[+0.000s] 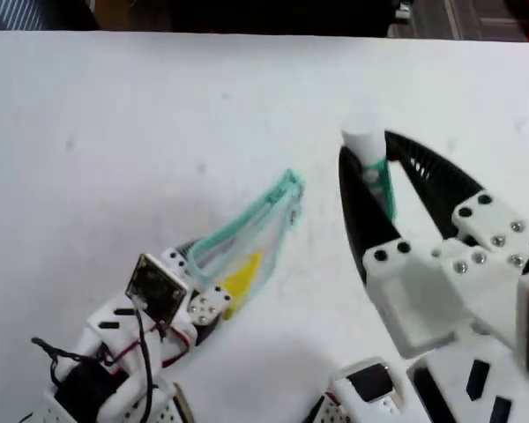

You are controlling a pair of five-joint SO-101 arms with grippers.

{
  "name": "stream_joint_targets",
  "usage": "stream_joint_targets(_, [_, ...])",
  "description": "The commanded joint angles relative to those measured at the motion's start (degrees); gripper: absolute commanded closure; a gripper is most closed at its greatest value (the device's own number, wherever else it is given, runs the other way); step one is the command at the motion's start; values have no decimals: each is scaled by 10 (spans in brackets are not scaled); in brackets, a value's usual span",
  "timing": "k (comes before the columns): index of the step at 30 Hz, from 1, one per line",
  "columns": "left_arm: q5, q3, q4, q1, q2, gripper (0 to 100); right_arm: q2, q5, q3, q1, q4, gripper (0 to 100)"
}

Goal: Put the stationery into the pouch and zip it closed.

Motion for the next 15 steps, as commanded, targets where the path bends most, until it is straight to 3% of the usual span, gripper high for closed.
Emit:
stream_joint_targets(1, [19,-40,37,6,2,752,-30,-4,91,-1,-67,981])
stream_joint_targets(8, [20,-38,31,6,2,819,-111,-7,284,-1,-262,981])
stream_joint_targets(15, [19,-11,-6,6,2,872,-153,-128,394,-1,-418,982])
